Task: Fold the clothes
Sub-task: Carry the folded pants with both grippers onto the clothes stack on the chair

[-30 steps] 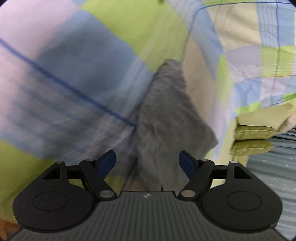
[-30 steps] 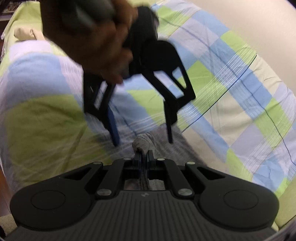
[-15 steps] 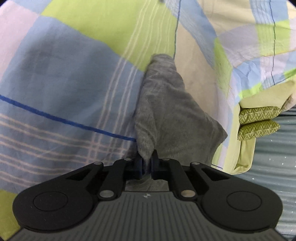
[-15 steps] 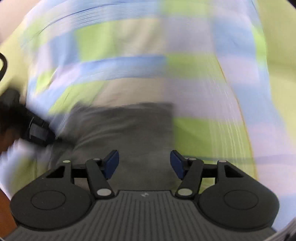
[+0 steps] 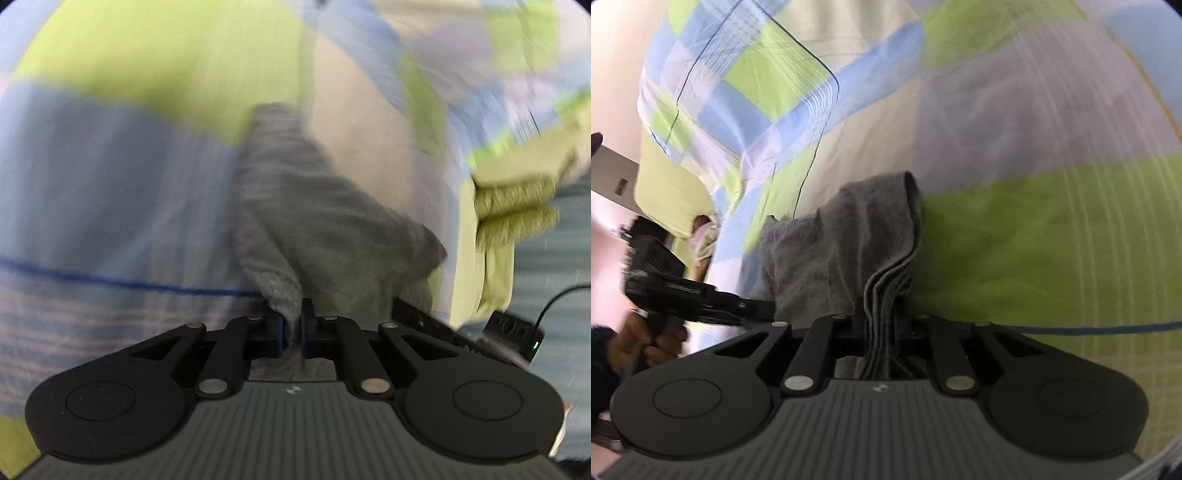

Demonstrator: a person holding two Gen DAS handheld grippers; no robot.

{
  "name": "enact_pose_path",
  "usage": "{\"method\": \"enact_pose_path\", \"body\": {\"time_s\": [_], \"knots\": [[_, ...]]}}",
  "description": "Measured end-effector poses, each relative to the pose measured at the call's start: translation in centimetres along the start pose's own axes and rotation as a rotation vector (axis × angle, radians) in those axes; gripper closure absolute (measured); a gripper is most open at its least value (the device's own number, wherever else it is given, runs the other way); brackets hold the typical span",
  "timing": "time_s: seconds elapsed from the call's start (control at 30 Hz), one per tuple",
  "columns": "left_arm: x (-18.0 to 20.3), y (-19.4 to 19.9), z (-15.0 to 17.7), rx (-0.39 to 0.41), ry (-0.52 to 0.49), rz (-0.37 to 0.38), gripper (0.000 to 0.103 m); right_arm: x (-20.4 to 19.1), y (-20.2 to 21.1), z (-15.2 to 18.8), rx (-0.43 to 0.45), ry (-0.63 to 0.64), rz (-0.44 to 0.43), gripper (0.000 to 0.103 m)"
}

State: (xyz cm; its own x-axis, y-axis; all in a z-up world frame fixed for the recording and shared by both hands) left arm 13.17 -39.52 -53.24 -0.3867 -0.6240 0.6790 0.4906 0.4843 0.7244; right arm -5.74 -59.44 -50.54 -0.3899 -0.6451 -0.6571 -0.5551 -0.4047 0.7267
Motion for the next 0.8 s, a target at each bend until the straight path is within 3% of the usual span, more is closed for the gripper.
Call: {"method": "enact_pose_path", "body": {"time_s": [0.17,0.37,0.53,0.67,0.8], "knots": [[4.9,0.6,-1.0,-0.042,-0.152,-0.029,0.101,-0.3,3.3,1.8,0.143,-0.148,0.004,0.093],[12.8,-2.0,-0.1,-0.193,-0.352,-0.074,0.101,1.5,9.8,8.2,0.325,-0.404,0.016,0.093],[23.1,-8.7,6.0,-0.387,-0.587,-0.075,0.101,3.8,17.5,17.1,0.513,-0.627,0.037,0.093],[31.2,-15.6,12.9,-0.532,-0.735,-0.033,0.101,6.0,25.8,27.9,0.679,-0.795,0.117,0.093],[40.8,-24.1,21.8,-0.665,-0.867,0.038,0.101,9.3,35.0,39.5,0.828,-0.944,0.228,0.093]]}}
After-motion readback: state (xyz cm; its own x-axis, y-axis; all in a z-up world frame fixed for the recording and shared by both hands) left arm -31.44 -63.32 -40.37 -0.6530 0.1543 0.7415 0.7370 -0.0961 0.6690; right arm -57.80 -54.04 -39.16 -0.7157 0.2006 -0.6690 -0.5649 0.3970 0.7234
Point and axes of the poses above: each gripper's, at about its wrist camera, not at the fingertips, and y roughly against the way its jaws point, x to its right, z to its underside, the point moved 10 cm from there along -y, roughly the way its jaws point, and after that the axes turned 13 degrees about -x, right-handed, at the moved point
